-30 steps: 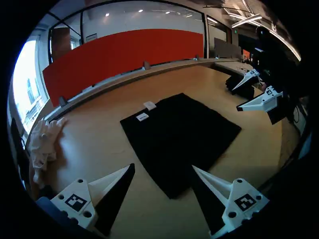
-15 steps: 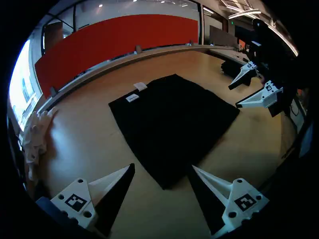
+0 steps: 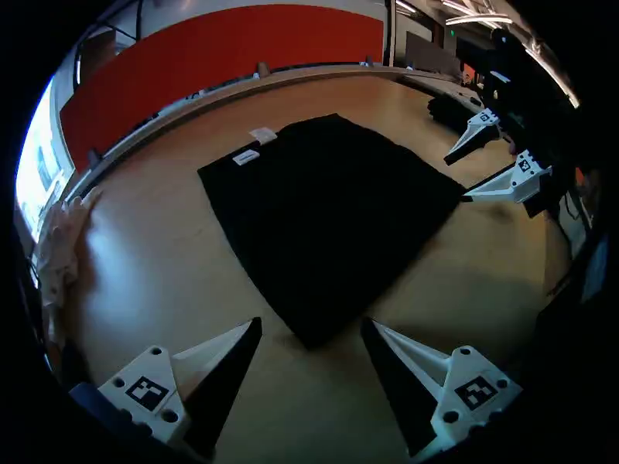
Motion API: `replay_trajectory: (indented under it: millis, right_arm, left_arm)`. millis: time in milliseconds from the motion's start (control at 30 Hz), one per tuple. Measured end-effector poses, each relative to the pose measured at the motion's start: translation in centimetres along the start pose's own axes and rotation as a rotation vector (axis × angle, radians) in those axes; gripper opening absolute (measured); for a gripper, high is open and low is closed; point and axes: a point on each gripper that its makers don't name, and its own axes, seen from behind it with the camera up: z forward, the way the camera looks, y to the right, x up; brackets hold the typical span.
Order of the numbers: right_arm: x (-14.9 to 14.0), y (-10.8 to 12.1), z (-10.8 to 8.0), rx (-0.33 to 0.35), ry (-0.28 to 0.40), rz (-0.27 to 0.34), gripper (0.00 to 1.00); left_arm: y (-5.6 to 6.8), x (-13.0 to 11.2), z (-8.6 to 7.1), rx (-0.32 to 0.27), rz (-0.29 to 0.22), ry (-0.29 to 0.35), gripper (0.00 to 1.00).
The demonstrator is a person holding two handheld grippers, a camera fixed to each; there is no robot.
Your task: Fold towel
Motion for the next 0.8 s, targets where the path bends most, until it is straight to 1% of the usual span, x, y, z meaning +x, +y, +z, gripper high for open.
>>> replay_trajectory:
  millis: [200,300,467,600,700,800]
  right_arm:
    - [-0.4,0.0,0.1,0.011,-0.016,-0.014,0.97]
    - [-0.9,-0.2,0.1,0.023,-0.035,-0.019,0.93]
    - [-1.4,-0.5,0.1,0.036,-0.049,-0.02,0.86]
    - [-1.5,-0.7,0.1,0.043,-0.056,-0.008,0.77]
    - [-1.5,-0.7,0.1,0.046,-0.061,0.008,0.74]
    - [-1.5,-0.8,0.0,0.045,-0.064,0.008,0.72]
  left_arm:
    - [0.0,-0.4,0.3,-0.006,-0.004,-0.017,0.94]
    - [0.1,-0.5,0.5,-0.012,-0.002,-0.026,0.91]
    - [0.4,-0.5,0.5,-0.024,-0.001,-0.031,0.84]
    - [0.4,-0.6,0.5,-0.025,-0.005,-0.036,0.82]
    - [0.3,-0.5,0.5,-0.026,-0.002,-0.042,0.81]
    - [0.3,-0.6,0.6,-0.028,0.0,-0.044,0.8]
